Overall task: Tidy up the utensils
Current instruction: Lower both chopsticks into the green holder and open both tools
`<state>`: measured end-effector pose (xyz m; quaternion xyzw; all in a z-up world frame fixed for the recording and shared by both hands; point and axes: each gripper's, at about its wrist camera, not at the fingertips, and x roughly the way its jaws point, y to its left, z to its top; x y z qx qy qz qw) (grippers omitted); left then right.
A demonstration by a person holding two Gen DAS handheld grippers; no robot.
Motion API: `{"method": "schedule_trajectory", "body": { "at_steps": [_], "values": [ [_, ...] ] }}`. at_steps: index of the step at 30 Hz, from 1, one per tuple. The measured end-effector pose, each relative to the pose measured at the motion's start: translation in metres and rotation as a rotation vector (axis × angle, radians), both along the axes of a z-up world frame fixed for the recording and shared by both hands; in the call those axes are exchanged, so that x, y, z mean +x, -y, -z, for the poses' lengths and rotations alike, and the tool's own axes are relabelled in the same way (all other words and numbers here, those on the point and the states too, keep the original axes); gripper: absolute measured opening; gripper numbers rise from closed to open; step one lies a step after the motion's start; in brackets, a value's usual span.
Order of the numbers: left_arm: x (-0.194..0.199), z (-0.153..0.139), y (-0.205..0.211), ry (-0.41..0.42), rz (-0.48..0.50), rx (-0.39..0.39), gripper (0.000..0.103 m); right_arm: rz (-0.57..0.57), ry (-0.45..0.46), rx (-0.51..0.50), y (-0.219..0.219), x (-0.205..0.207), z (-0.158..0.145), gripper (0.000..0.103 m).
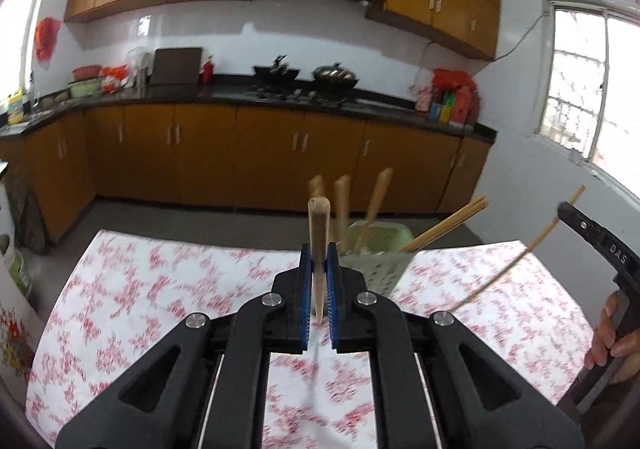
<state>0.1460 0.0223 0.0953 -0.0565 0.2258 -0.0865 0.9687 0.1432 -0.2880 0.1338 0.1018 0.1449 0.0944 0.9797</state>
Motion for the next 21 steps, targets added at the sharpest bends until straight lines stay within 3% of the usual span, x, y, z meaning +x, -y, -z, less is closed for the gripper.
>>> {"method": "schedule_trajectory", "body": {
  "at_steps": [6, 13, 18, 21],
  "values": [
    [-0.001, -0.036, 0.022, 0.067, 0.064, -0.033, 0.007, -0.048, 0.100, 0.036, -0.006, -0.006, -0.042, 0.008],
    [0.017, -0.076, 0.043, 0.208, 0.019, -0.052, 0.007, -0.050, 0.168, 0.012, -0.022, 0.010, -0.059, 0.008],
    [0.034, -0.082, 0.050, 0.278, -0.047, -0.038, 0.007, -0.043, 0.185, 0.003, -0.031, 0.029, -0.057, 0.008],
    [0.050, -0.072, 0.050, 0.259, -0.071, -0.039, 0.007, -0.038, 0.179, 0.004, -0.034, 0.042, -0.050, 0.008]
  ]
}}
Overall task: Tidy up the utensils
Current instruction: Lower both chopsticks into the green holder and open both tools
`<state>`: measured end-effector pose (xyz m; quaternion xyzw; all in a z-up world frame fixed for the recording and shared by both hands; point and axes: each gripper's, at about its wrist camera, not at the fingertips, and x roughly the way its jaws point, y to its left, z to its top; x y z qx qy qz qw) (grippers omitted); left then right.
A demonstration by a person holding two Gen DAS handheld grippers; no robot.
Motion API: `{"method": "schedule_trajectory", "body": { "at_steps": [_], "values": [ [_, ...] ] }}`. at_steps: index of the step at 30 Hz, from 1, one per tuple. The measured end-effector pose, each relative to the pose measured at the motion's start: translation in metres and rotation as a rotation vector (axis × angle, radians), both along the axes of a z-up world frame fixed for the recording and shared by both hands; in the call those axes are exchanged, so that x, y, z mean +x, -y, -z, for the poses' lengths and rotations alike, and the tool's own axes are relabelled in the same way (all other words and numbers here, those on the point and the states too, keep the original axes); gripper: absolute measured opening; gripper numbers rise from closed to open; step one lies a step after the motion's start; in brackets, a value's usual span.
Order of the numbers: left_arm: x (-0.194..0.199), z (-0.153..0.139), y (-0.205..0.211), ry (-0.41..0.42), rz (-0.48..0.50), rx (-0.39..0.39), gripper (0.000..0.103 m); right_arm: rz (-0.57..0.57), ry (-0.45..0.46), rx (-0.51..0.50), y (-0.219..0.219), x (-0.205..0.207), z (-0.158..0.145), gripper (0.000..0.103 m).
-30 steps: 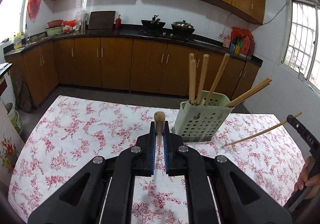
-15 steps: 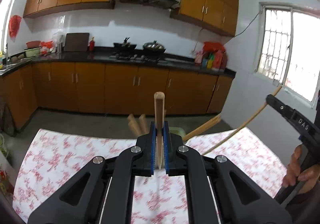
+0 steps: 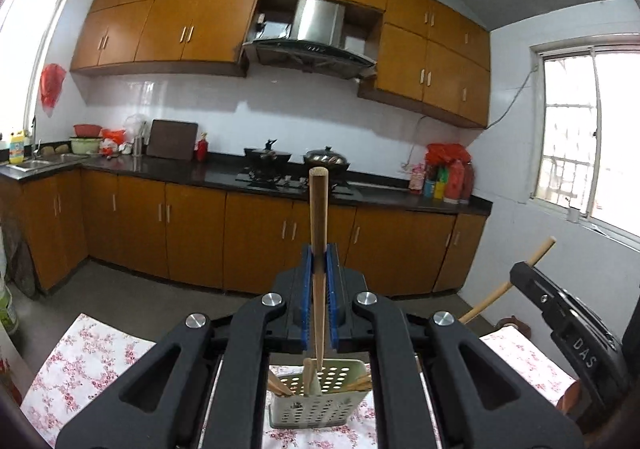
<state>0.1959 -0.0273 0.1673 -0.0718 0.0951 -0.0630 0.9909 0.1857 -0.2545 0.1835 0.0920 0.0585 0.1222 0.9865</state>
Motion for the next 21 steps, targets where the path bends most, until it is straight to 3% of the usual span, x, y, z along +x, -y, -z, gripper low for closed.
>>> {"method": "schedule_trajectory", "body": {
  "at_steps": [7, 16, 18, 21],
  "values": [
    [0.020, 0.032, -0.009, -0.058, -0.025, -0.015, 0.007, -0.001, -0.052, 0.011, -0.010, 0.033, 0.027, 0.008],
    [0.033, 0.050, -0.012, -0.120, -0.011, -0.003, 0.007, -0.013, -0.129, -0.017, -0.026, 0.055, 0.057, 0.008],
    [0.033, 0.049, -0.016, -0.132, -0.006, -0.016, 0.007, -0.006, -0.123, -0.024, -0.026, 0.051, 0.057, 0.010],
    [0.027, 0.044, -0.023, -0.131, -0.001, -0.035, 0.008, 0.003, -0.115, -0.023, -0.024, 0.044, 0.054, 0.020]
  ]
}}
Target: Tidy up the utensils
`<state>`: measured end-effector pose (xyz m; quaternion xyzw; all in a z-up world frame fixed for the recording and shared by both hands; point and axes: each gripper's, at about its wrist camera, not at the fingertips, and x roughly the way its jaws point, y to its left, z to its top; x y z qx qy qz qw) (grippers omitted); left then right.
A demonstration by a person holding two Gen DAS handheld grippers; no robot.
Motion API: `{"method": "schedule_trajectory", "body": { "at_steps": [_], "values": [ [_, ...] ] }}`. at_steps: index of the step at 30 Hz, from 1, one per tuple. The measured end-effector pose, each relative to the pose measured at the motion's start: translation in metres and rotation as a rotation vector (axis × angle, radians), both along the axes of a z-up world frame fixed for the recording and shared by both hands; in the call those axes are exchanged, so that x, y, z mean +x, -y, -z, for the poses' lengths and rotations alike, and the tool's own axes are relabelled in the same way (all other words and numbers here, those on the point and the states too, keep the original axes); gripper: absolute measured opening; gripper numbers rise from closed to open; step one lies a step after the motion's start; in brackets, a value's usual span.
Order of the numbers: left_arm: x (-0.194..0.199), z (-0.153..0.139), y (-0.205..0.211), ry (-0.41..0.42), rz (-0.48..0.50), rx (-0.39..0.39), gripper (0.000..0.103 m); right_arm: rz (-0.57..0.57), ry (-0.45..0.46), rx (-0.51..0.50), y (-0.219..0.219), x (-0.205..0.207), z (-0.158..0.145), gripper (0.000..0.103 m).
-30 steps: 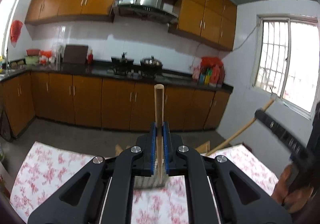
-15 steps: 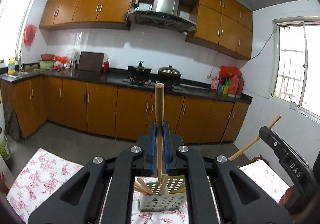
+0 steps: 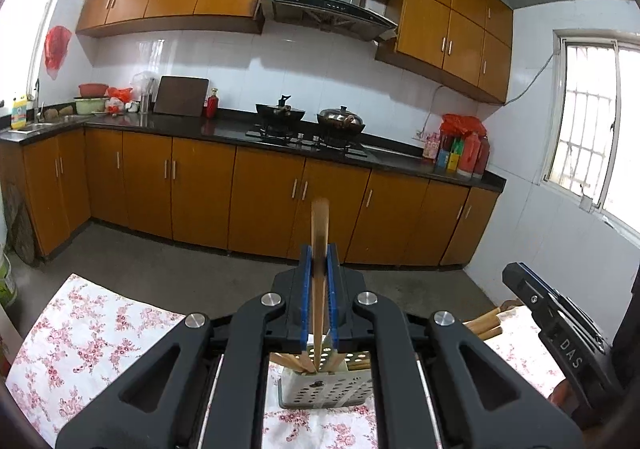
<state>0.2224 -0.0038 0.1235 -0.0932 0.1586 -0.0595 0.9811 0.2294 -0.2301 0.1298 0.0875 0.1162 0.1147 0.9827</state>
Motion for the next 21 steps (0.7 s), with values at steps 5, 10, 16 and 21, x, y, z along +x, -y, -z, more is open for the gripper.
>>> {"method": "schedule_trajectory", "body": {
  "at_steps": [5, 10, 16, 21],
  "values": [
    [-0.020, -0.012, -0.016, 0.013, -0.008, -0.024, 0.028, 0.023, 0.008, -0.009, 0.006, -0.023, -0.007, 0.037],
    [-0.054, -0.015, -0.033, 0.036, -0.023, -0.008, 0.039, 0.049, 0.017, -0.013, 0.015, -0.058, -0.008, 0.053],
    [-0.099, 0.010, -0.047, 0.039, -0.051, 0.055, 0.066, 0.063, 0.007, -0.042, 0.018, -0.106, 0.009, 0.078],
    [-0.127, 0.036, -0.052, 0.032, -0.078, 0.089, 0.088, 0.088, 0.025, -0.107, 0.007, -0.141, 0.028, 0.098]
  ]
}}
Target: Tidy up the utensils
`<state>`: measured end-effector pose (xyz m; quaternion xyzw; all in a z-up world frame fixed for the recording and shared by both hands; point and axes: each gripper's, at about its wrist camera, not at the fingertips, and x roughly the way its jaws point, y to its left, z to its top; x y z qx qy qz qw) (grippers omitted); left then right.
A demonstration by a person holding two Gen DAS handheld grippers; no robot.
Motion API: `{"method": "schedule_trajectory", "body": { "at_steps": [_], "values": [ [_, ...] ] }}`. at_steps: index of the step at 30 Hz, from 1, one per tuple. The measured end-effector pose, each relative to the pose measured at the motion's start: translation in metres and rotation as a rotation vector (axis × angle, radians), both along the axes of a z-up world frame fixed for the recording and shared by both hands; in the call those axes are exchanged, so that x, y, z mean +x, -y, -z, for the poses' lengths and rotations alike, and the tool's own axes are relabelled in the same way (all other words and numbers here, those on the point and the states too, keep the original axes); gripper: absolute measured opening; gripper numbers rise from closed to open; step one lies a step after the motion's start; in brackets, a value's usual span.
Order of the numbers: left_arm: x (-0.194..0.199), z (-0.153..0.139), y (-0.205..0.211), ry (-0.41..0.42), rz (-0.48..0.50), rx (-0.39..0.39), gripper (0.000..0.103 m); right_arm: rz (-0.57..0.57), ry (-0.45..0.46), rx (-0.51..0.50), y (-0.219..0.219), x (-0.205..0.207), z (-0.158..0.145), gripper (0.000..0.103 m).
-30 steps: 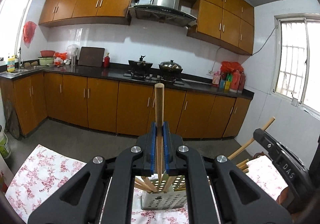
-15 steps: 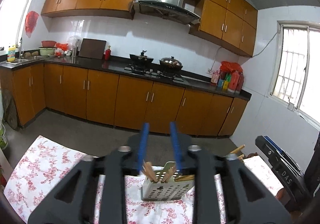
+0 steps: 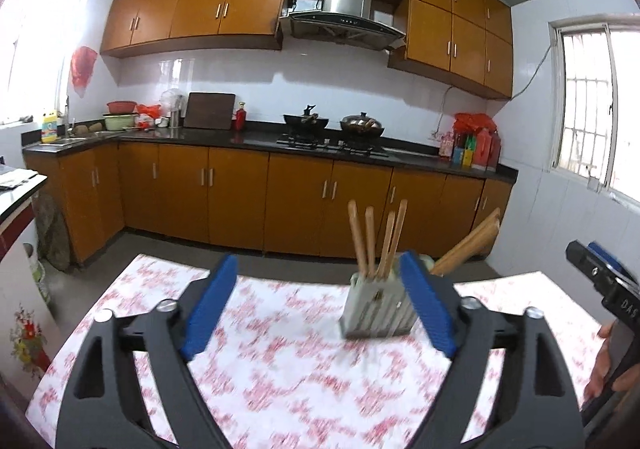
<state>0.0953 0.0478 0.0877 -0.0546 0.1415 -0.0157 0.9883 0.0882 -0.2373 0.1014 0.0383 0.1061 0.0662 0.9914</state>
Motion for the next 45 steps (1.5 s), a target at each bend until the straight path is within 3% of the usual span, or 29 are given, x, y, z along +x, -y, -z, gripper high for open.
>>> {"method": "schedule_trajectory", "body": {
  "at_steps": [5, 24, 45],
  "values": [
    [-0.022, 0.027, 0.003, -0.016, -0.026, 0.022, 0.101, 0.004, -0.018, -0.018, -0.009, -0.020, 0.019, 0.099],
    [-0.063, 0.088, 0.025, -0.064, -0.008, 0.099, 0.101, 0.015, -0.142, -0.034, -0.013, -0.048, 0.089, 0.099],
    [-0.065, 0.093, 0.028, -0.089, -0.013, 0.088, 0.101, 0.011, -0.155, -0.058, -0.017, -0.052, 0.097, 0.099]
  ]
}}
